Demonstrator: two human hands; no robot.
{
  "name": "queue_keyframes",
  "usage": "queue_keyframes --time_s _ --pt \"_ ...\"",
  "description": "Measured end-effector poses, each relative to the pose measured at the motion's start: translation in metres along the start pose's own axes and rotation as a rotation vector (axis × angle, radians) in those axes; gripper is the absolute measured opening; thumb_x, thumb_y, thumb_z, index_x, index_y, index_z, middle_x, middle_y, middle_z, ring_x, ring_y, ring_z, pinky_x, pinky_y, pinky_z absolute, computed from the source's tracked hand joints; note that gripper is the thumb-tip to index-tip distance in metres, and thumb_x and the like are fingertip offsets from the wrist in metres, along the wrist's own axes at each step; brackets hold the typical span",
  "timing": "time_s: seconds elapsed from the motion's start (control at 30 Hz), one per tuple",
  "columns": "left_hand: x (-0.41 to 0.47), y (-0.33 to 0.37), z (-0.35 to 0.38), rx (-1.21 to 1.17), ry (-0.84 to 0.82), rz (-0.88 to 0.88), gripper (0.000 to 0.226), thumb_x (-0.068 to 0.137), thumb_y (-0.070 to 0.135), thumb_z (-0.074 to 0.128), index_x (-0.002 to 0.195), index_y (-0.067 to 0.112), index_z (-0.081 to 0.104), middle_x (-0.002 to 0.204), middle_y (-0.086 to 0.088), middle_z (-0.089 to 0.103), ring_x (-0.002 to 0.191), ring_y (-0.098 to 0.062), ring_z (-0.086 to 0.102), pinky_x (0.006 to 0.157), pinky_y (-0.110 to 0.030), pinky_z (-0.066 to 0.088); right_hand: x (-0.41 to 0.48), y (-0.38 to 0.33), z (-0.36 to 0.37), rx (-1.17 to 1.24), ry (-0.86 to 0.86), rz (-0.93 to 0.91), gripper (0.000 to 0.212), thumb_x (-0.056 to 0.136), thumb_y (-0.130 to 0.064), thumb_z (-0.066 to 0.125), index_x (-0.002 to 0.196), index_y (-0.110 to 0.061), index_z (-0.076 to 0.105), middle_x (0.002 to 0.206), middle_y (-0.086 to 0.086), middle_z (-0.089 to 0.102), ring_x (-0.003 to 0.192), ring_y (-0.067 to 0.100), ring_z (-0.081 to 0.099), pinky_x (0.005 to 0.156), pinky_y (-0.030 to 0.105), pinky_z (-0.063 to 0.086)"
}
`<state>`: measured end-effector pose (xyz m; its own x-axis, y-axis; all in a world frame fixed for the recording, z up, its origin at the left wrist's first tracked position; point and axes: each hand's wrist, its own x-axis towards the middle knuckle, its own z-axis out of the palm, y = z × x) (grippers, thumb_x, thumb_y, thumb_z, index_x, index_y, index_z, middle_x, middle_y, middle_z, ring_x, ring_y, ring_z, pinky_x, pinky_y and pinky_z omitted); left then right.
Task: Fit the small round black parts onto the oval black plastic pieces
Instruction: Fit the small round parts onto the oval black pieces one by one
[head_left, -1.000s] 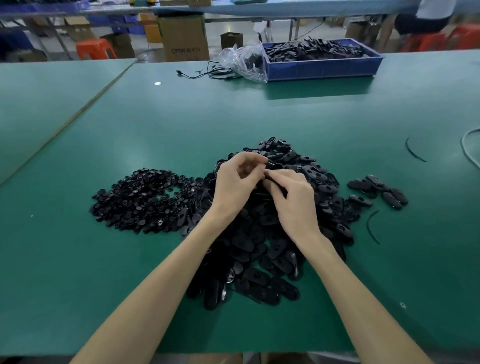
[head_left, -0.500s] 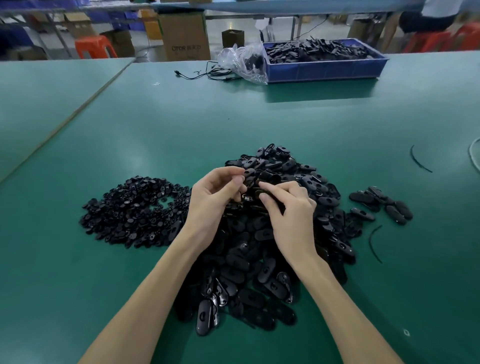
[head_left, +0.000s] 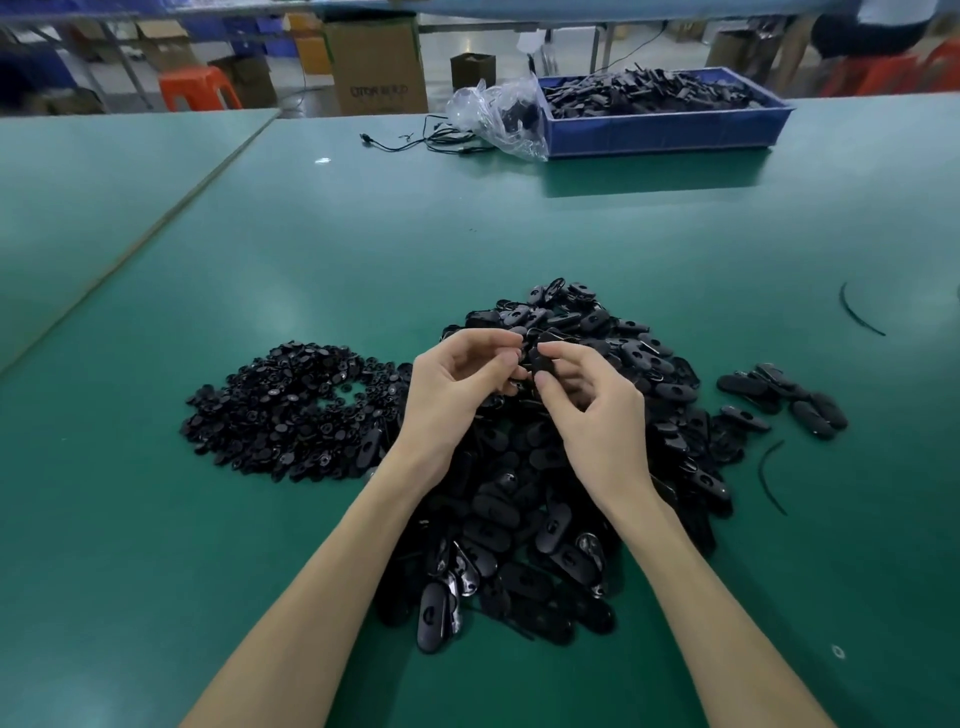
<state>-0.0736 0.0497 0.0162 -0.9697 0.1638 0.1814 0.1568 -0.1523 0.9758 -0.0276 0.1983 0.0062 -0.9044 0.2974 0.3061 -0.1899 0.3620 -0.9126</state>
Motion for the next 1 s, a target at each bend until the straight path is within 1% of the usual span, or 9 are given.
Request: queue_keyframes --time_s 0.13,0.4,0.53,0.63,0.7,0.77,0.87,0.93,1.0 --pt "0.0012 -0.0008 -0.0006 -0.012 0.011 -0.004 0.015 0.095 -0.001 0.069 0.110 -0.001 0.073 0.095 -0.009 0.075 0.083 -0.016 0.072 0.075 -0.024 0.057 0.0011 0.0009 0.0004 -0.011 -0.002 0.005 0.027 0.098 -0.008 0.070 0.120 -0.023 0.075 0.097 -0.016 0.072 0.094 0.002 0.070 0.084 0.009 0.050" --pt "0.0014 -0.0015 0.0010 -0.009 0.032 -0.014 0.016 0.095 -0.001 0.069 0.111 -0.003 0.073 0.097 -0.011 0.076 0.084 -0.016 0.073 0.077 -0.026 0.059 0.0028 0.0025 0.0009 -0.041 -0.028 -0.026 0.027 0.098 -0.007 0.068 0.121 -0.021 0.075 0.105 -0.012 0.075 0.100 0.004 0.070 0.090 0.017 0.054" --pt "0.0020 -0.0009 0.0008 -0.005 0.038 -0.012 0.016 0.095 -0.002 0.069 0.111 -0.003 0.073 0.102 -0.017 0.076 0.085 -0.018 0.073 0.079 -0.028 0.059 0.0016 0.0016 -0.0020 -0.036 -0.040 -0.018 0.028 0.098 -0.007 0.068 0.121 -0.022 0.075 0.110 -0.009 0.075 0.101 0.006 0.070 0.091 0.020 0.055" --pt "0.0026 -0.0015 0.0026 0.014 0.033 -0.003 0.016 0.094 -0.001 0.070 0.110 -0.002 0.074 0.102 -0.017 0.076 0.086 -0.020 0.073 0.076 -0.026 0.059 0.0023 0.0004 -0.0044 0.001 -0.033 -0.012 0.029 0.098 -0.005 0.069 0.120 -0.023 0.076 0.113 -0.006 0.073 0.097 0.008 0.071 0.088 0.018 0.055" --pt "0.0031 -0.0023 0.0033 0.025 0.029 0.001 0.015 0.094 -0.001 0.071 0.108 -0.001 0.074 0.102 -0.018 0.076 0.087 -0.021 0.072 0.075 -0.025 0.058 0.0036 0.0002 -0.0048 0.039 -0.025 -0.004 0.029 0.097 -0.005 0.070 0.120 -0.022 0.076 0.110 -0.004 0.072 0.093 0.006 0.071 0.085 0.014 0.053" --pt "0.0029 -0.0039 0.0035 0.035 0.018 -0.002 0.014 0.093 -0.001 0.072 0.108 -0.001 0.074 0.102 -0.017 0.076 0.086 -0.022 0.071 0.076 -0.029 0.060 0.0044 0.0006 -0.0043 0.058 -0.027 0.010 0.029 0.098 -0.006 0.070 0.121 -0.022 0.076 0.104 -0.005 0.070 0.088 0.005 0.070 0.082 0.012 0.051" --pt "0.0023 -0.0062 0.0040 0.068 -0.009 0.000 0.014 0.093 0.001 0.073 0.107 0.001 0.075 0.102 -0.014 0.077 0.084 -0.019 0.069 0.082 -0.036 0.060 0.0038 0.0015 -0.0033 0.063 -0.032 0.014 0.030 0.098 -0.006 0.070 0.122 -0.022 0.076 0.104 -0.004 0.071 0.089 0.008 0.072 0.080 0.011 0.051" --pt "0.0021 -0.0070 0.0035 0.070 -0.013 0.003 0.014 0.093 0.001 0.074 0.107 0.001 0.076 0.102 -0.013 0.077 0.085 -0.017 0.070 0.082 -0.034 0.061 0.0036 0.0021 -0.0038 0.074 -0.033 0.016 0.031 0.098 -0.005 0.070 0.124 -0.022 0.075 0.106 -0.003 0.072 0.091 0.009 0.073 0.082 0.013 0.052" --pt "0.0023 -0.0068 0.0029 0.069 -0.022 0.003 0.015 0.092 0.002 0.075 0.107 0.002 0.076 0.100 -0.011 0.078 0.086 -0.017 0.071 0.080 -0.031 0.060 0.0044 0.0031 -0.0051 0.101 -0.029 0.027 0.033 0.098 -0.005 0.069 0.126 -0.022 0.075 0.108 0.000 0.074 0.094 0.013 0.074 0.086 0.019 0.056"
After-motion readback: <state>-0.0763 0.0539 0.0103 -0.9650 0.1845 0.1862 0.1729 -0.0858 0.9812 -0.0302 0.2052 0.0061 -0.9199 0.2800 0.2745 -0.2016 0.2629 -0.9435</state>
